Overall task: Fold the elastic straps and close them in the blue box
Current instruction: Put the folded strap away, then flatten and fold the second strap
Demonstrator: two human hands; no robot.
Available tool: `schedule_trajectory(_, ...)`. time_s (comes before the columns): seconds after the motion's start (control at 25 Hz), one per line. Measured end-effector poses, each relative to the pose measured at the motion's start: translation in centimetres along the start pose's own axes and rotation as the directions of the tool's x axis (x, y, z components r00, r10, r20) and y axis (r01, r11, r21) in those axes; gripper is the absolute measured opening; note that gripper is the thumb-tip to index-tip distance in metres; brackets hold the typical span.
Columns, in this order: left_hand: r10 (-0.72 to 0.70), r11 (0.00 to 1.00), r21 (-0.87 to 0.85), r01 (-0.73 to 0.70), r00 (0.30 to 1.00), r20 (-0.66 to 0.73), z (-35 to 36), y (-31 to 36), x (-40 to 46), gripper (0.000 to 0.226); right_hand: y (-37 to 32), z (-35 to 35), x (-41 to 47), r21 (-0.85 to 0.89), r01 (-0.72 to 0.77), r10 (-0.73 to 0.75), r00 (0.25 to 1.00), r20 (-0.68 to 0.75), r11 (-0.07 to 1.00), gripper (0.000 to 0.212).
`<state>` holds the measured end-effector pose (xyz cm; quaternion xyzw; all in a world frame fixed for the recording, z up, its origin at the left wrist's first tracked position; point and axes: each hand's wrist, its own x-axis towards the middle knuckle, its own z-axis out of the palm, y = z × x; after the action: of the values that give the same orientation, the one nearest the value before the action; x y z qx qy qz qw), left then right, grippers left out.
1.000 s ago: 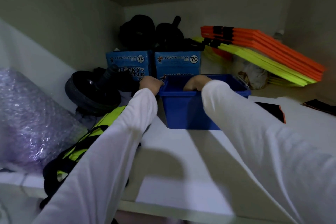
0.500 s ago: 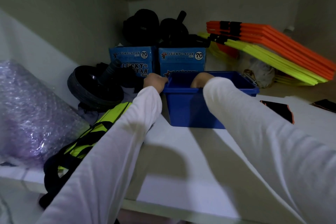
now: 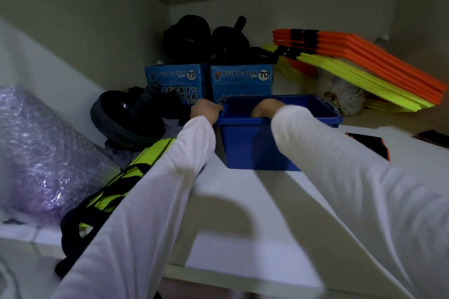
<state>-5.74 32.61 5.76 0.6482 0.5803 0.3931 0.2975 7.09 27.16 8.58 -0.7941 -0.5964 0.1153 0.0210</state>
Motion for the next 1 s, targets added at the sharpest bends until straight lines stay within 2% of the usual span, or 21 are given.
schedule_trajectory(0.36,0.008,0.996,0.092,-0.010,1.000,0.021,-0.2,0.4,0.4,0.026,1.0,-0.5,-0.1,-0.028,0.032,-0.031,0.999,0.022,0.999,0.054)
schedule_trajectory(0.4,0.014,0.992,0.122,-0.014,1.000,-0.001,-0.2,0.5,0.2,0.029,1.5,-0.8,-0.5,0.024,0.044,-0.044,0.999,-0.020,0.999,0.052)
schedule_trajectory(0.48,0.124,0.971,0.220,-0.091,0.982,-0.144,0.3,1.0,-0.6,0.034,3.4,-1.8,-0.9,0.326,0.087,-0.034,0.986,-0.163,0.941,0.039)
schedule_trajectory(0.56,0.364,0.909,0.315,-0.275,0.891,-0.273,1.3,1.9,-2.7,0.035,6.6,-3.0,-1.6,0.585,0.185,0.073,0.918,-0.389,0.790,0.026)
schedule_trajectory(0.64,0.631,0.771,0.330,-0.545,0.723,-0.280,2.8,2.9,-4.8,0.031,10.6,-4.0,-2.5,0.644,0.312,0.236,0.750,-0.618,0.698,0.024)
schedule_trajectory(0.72,0.858,0.514,0.307,-0.801,0.481,-0.183,4.8,3.8,-7.0,0.028,14.9,-4.1,-3.6,0.641,0.315,0.396,0.576,-0.715,0.699,0.031)
schedule_trajectory(0.76,0.932,0.362,0.290,-0.886,0.346,-0.105,6.0,4.2,-8.3,0.028,17.1,-3.6,-4.1,0.648,0.270,0.458,0.521,-0.720,0.712,0.033)
schedule_trajectory(0.8,0.974,0.222,0.266,-0.938,0.224,-0.024,7.1,4.5,-9.5,0.029,19.0,-2.9,-4.6,0.652,0.213,0.498,0.489,-0.716,0.728,0.034)
schedule_trajectory(0.84,0.990,0.111,0.242,-0.964,0.128,0.057,8.3,4.8,-10.7,0.030,20.7,-1.9,-4.9,0.661,0.145,0.523,0.498,-0.692,0.736,0.032)
schedule_trajectory(0.88,0.986,0.038,0.209,-0.977,0.071,0.151,9.5,4.9,-11.8,0.030,22.2,-0.7,-4.9,0.650,0.070,0.520,0.538,-0.663,0.757,0.030)
schedule_trajectory(0.92,0.958,0.030,0.156,-0.987,0.074,0.278,10.5,4.9,-13.1,0.029,23.2,0.7,-5.0,0.617,-0.016,0.503,0.595,-0.626,0.787,0.030)
schedule_trajectory(1.0,0.800,0.193,0.094,-0.977,0.212,0.561,12.2,4.7,-15.0,0.028,24.6,3.3,-4.6,0.486,-0.145,0.430,0.716,-0.550,0.862,0.027)
